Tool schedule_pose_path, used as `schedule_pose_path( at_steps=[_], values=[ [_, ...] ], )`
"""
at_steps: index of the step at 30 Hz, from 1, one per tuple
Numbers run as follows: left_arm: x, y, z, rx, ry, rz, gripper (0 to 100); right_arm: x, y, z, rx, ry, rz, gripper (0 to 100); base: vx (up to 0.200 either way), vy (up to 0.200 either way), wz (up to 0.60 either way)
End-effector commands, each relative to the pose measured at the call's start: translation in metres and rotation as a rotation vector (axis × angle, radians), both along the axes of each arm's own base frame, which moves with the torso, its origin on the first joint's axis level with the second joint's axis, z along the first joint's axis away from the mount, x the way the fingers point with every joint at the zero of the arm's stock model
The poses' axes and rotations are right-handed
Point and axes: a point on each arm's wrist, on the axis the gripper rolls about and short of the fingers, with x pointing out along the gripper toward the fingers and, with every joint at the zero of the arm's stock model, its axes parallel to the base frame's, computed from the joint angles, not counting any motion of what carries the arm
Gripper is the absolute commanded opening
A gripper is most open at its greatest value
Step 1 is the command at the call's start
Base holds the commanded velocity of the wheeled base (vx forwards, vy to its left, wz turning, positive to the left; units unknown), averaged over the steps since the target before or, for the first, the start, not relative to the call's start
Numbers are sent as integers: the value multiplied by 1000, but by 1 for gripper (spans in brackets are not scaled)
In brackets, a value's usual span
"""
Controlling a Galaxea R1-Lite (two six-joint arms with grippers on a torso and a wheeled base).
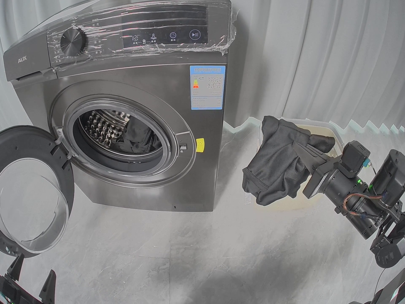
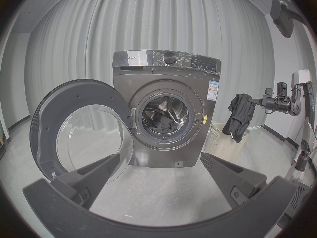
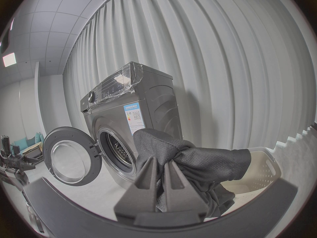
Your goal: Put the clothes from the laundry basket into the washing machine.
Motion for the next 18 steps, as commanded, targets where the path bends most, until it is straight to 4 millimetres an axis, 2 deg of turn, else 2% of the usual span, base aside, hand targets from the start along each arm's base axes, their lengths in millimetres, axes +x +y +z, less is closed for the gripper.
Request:
schedule_pose_path(
  at_steps=[1,6,15,18],
  values=[
    [0,0,-4,-1,1,-1,100,-1,0,1,1,-2,0,0,-200,0,0],
    [0,0,-4,-5,0,-1,100,0,0,-1,-4,4,1,0,-200,0,0],
    [0,0,-4,-2,0,-1,100,0,0,-3,-7,9,1,0,0,0,0],
    [0,0,-4,-2,0,-1,100,0,0,-3,-7,9,1,0,0,200,0]
  ],
)
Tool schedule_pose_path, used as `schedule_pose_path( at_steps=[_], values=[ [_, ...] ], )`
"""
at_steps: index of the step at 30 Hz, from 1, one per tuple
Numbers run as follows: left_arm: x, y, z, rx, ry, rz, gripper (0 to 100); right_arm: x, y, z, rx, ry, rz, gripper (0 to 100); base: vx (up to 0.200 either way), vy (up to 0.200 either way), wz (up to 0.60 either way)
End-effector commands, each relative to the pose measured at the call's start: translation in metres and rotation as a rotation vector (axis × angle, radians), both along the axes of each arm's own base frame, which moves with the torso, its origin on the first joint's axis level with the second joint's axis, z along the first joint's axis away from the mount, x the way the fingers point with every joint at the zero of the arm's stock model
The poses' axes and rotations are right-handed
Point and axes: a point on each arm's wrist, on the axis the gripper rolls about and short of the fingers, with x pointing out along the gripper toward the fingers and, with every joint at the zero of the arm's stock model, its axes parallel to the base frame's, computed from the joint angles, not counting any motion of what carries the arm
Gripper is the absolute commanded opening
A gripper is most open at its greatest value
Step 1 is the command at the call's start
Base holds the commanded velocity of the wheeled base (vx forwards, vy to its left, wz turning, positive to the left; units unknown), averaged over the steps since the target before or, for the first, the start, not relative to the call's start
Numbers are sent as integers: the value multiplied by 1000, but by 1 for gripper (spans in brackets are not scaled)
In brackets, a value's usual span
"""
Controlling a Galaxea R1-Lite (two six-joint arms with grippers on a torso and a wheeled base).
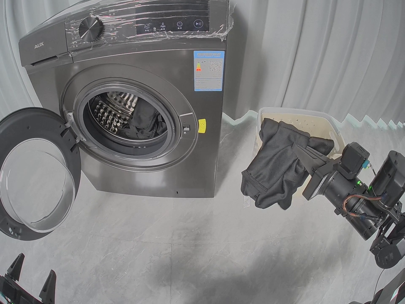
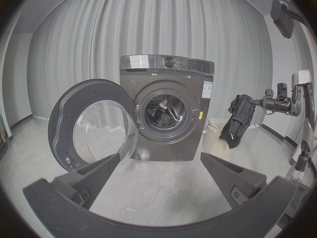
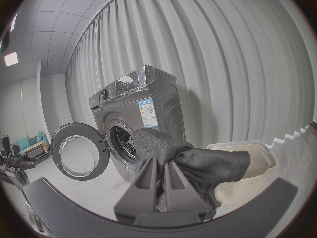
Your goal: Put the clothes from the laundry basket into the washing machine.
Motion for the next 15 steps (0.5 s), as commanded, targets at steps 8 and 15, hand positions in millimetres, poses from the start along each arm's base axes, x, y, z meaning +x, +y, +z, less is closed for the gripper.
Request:
schedule_pose_path(
  at_steps=[8,15],
  values=[
    [0,0,-4,0,0,0,100,0,0,-1,-2,4,1,0,0,200,0],
    [0,0,-4,-2,0,0,100,0,0,-2,-3,7,3,0,0,200,0]
  ],
)
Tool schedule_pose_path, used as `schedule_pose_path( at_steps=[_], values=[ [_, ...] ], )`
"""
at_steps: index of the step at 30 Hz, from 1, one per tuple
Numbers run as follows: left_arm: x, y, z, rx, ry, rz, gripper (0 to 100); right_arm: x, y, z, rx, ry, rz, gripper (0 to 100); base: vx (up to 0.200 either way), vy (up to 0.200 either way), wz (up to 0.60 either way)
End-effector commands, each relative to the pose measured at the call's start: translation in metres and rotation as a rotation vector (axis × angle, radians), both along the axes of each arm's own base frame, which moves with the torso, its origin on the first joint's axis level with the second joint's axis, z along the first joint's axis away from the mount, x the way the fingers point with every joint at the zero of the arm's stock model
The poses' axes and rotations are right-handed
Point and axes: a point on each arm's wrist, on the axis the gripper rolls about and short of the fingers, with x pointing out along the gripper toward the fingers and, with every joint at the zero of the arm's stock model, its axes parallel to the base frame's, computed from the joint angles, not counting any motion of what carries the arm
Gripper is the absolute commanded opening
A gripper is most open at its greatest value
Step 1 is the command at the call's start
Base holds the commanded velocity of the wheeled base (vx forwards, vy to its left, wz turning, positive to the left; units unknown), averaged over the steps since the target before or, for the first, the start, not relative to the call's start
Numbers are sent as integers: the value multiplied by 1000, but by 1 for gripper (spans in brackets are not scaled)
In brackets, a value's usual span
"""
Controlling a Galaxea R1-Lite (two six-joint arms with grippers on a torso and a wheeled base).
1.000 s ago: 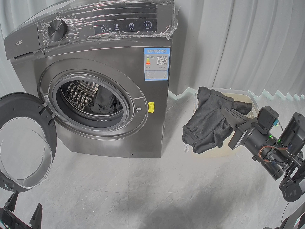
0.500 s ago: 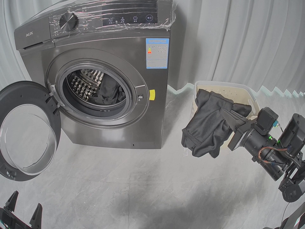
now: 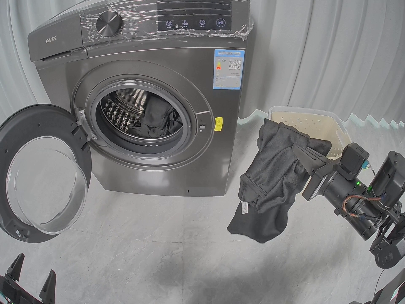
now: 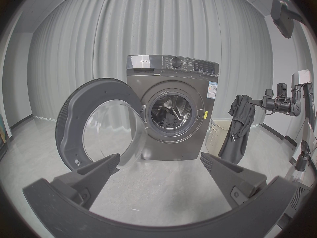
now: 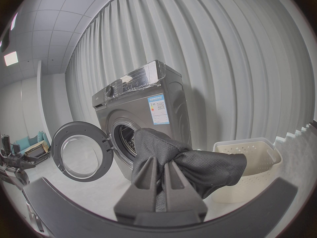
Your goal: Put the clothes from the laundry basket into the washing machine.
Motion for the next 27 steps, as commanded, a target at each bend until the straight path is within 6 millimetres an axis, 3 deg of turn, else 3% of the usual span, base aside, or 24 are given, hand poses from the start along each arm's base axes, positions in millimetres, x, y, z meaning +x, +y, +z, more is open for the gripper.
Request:
schedule_pose_path(
  at_steps=[1,12,21,27],
  values=[
    [0,0,-4,-2,0,0,100,0,0,-1,-2,2,2,0,0,200,0],
    [0,0,-4,-2,0,0,100,0,0,-1,-2,2,2,0,0,200,0],
    [0,0,-4,-2,0,0,100,0,0,-1,-4,4,3,0,0,0,0],
    [0,0,-4,-2,0,0,100,0,0,-1,-4,4,3,0,200,0,0]
  ],
)
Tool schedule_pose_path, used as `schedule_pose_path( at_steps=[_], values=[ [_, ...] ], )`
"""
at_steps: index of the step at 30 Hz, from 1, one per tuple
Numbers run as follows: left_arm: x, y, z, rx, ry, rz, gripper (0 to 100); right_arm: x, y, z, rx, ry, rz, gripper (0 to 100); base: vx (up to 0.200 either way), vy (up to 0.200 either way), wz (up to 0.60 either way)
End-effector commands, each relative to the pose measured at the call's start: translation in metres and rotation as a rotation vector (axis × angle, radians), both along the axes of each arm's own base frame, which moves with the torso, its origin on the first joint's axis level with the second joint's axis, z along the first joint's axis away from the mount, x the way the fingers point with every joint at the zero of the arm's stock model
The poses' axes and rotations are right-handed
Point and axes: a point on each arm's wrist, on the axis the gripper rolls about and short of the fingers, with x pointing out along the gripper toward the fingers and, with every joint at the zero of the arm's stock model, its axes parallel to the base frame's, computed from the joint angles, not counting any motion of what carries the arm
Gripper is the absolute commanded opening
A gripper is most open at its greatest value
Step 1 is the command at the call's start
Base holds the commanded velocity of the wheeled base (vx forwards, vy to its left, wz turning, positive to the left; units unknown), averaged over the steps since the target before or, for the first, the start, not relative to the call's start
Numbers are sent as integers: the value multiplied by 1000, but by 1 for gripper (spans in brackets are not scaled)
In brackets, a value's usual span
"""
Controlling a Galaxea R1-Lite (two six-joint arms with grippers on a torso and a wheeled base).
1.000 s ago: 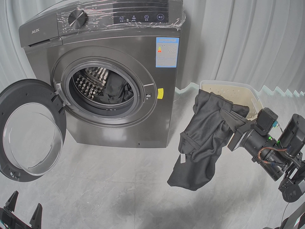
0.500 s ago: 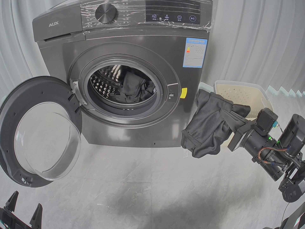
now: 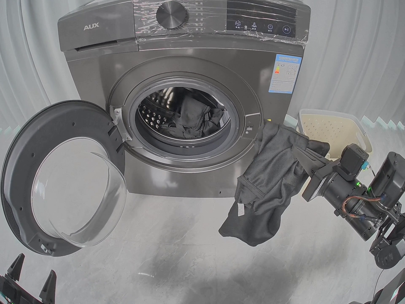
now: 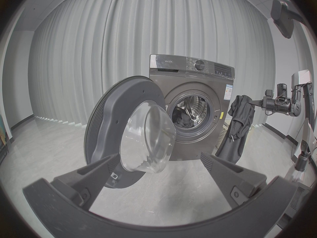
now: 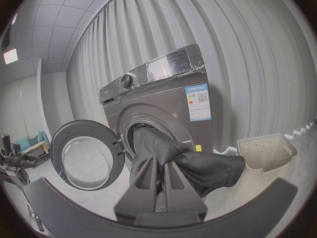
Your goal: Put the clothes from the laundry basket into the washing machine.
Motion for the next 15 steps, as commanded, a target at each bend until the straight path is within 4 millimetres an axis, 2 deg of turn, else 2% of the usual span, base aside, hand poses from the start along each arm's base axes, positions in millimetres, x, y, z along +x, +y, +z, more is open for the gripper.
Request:
schedule_pose_path(
  at_steps=[1,3,12,15],
  values=[
    [0,0,-4,-1,0,0,100,0,0,0,-1,1,0,0,200,0,0],
    [0,0,-4,-1,0,0,100,0,0,0,-1,1,0,0,200,0,0],
    [0,0,-4,-1,0,0,100,-1,-1,-3,-7,9,0,0,0,0,0],
    [0,0,-4,-1,0,0,100,-1,0,-3,-8,11,2,0,0,200,0]
  ],
)
